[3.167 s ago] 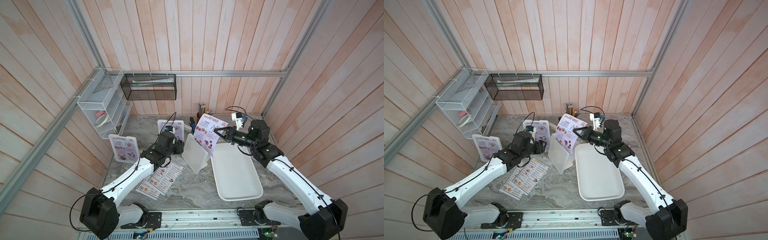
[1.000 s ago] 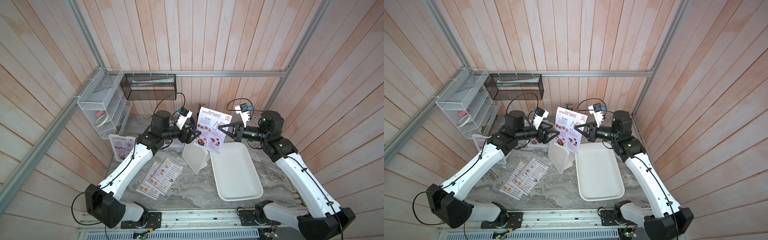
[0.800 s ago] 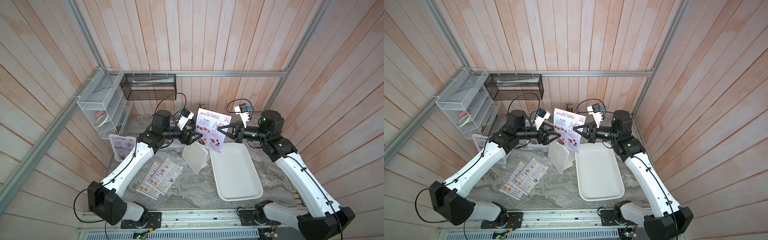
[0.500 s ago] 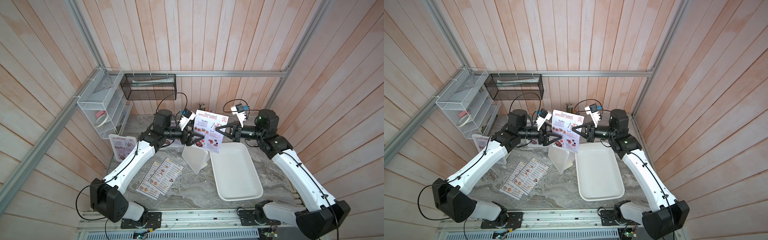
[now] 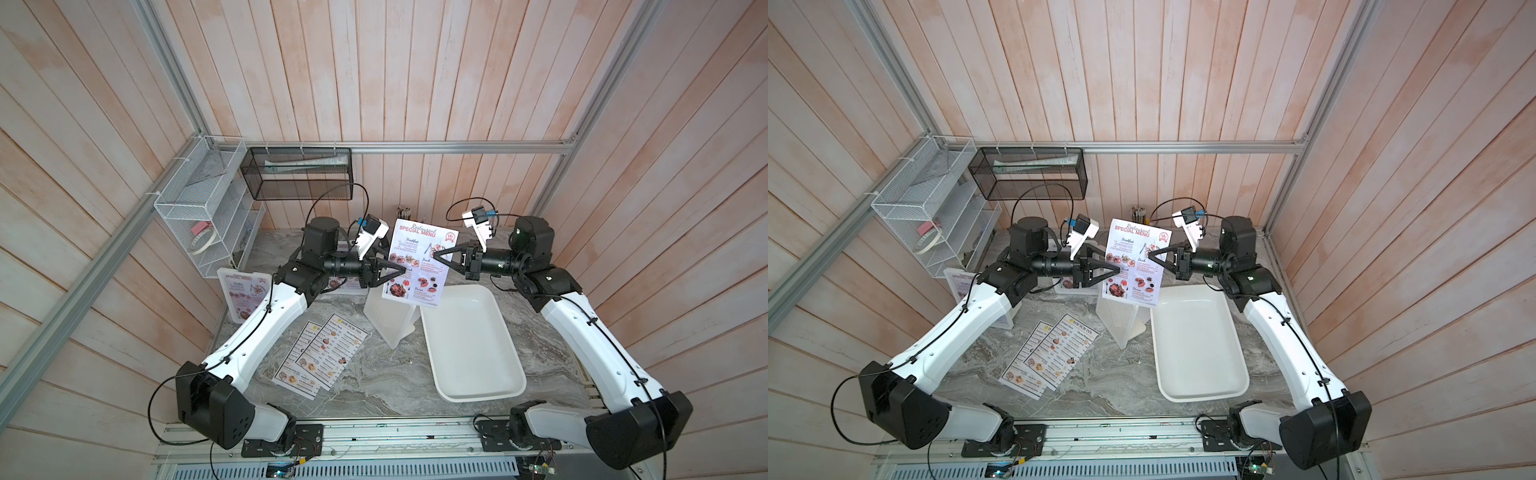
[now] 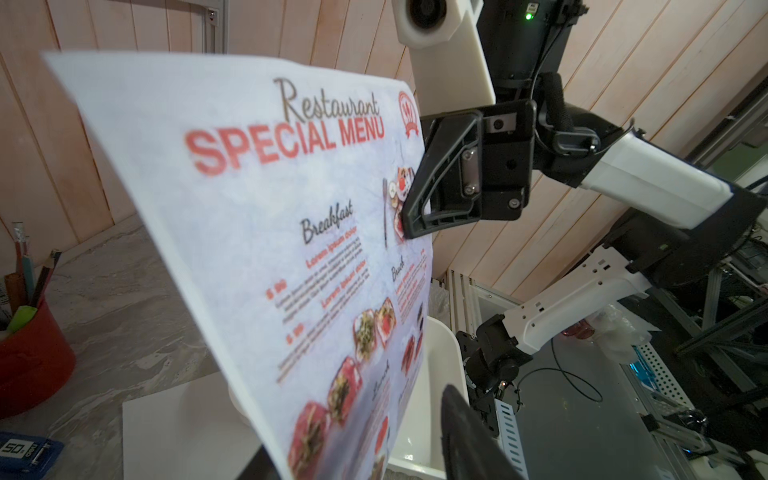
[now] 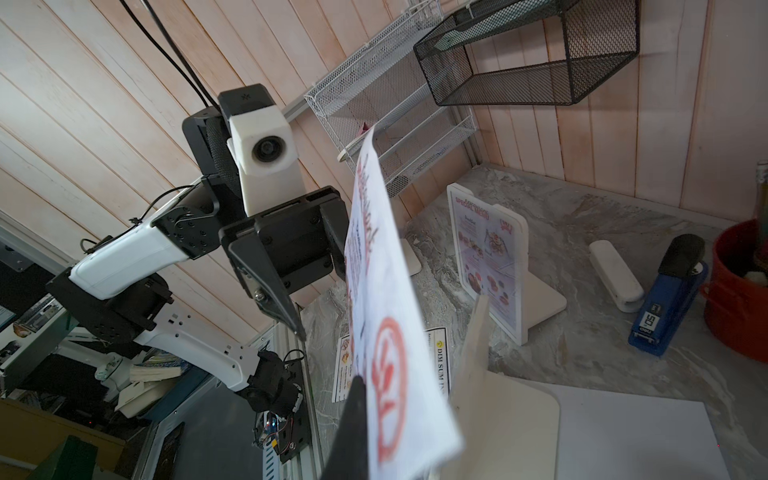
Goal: Replace the menus in the menu holders
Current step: Adjust the menu.
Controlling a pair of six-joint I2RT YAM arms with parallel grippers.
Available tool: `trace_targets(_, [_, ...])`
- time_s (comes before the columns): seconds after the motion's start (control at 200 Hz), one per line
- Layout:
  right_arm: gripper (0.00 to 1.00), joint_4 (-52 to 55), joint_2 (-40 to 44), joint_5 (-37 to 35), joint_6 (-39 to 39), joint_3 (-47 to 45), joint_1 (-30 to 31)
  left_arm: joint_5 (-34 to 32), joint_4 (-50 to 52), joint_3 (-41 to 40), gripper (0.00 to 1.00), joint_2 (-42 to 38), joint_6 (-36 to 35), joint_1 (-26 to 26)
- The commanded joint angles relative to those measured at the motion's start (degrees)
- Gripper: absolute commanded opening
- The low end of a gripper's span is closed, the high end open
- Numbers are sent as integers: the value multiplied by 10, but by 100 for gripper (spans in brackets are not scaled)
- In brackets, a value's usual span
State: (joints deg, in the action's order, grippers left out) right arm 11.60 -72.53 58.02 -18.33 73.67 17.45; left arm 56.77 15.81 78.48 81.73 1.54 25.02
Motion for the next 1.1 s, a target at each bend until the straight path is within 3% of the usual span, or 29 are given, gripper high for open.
trace_targets(0.0, [0,4,-6,10,21,19,-2,13,-11,-9,41,-3,6,-3])
trace_targets(0.54, [0,-50,5,49,26,0,-3,27,-18,-5,3,0,25,-3])
trace_targets(0.67, [0,-64,7,54,23,-8,-4,32,-23,-3,0,-6,26,-4])
trace_targets(0.885, [22,-95,6,61,13,-28,-3,40,-26,3,0,-22,46,-3])
trace_targets(1.095, [25,-146,3,72,-18,-53,6,37,-32,6,0,-27,52,-3])
